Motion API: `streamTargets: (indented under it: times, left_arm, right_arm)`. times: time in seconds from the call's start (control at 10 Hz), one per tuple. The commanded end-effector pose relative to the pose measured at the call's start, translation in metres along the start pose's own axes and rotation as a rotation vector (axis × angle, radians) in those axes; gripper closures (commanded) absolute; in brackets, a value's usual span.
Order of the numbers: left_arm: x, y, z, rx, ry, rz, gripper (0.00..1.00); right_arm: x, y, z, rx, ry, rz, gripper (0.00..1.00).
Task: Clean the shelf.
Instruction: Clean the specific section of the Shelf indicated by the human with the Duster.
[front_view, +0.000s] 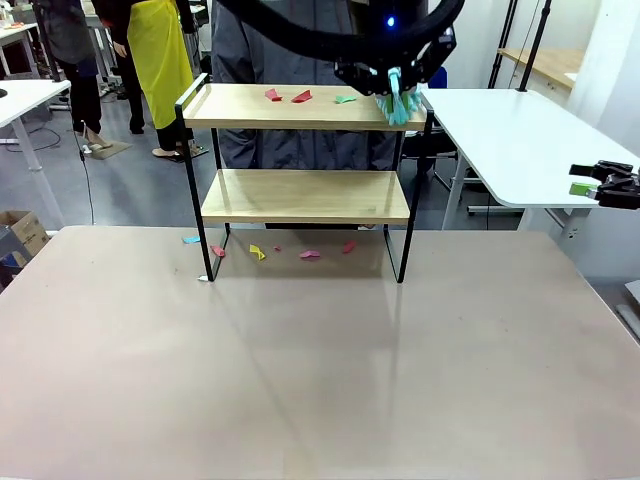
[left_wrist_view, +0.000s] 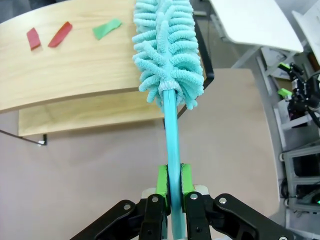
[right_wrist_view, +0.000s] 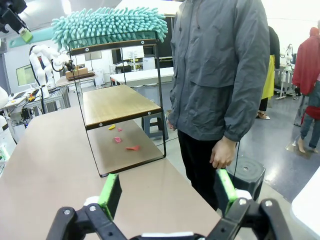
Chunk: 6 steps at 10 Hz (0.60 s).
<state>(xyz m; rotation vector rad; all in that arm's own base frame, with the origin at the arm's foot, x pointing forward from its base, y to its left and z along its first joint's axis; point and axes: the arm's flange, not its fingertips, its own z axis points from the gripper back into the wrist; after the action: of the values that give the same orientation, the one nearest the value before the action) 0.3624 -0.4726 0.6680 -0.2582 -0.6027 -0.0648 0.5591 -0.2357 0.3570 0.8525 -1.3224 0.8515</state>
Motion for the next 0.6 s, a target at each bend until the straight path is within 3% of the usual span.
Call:
streamTargets:
  times: [0.0,0.1,0.4,0.5]
  left_arm:
    - [-0.005,0.005,0.002,0.052,-0.016,0.046,0.87]
    - [0.000,0.000,0.000,0.000,0.000,0.000,0.87]
    - [-0.002,0.000,-0.003,0.014,0.009,0.007,0.87]
    - [0.001,0.017,-0.003,0.052,0.029,0.007,0.87]
  right_arm:
    - [0.005,0.002,-0.002,-0.003,0.007,-0.012,0.00]
    - [0.005,0.002,-0.002,-0.003,0.007,-0.012,0.00]
    - [0.005,0.002,-0.002,-0.003,0.007,-0.012,0.00]
    - [0.005,0.002,-0.002,-0.003,0.007,-0.012,0.00]
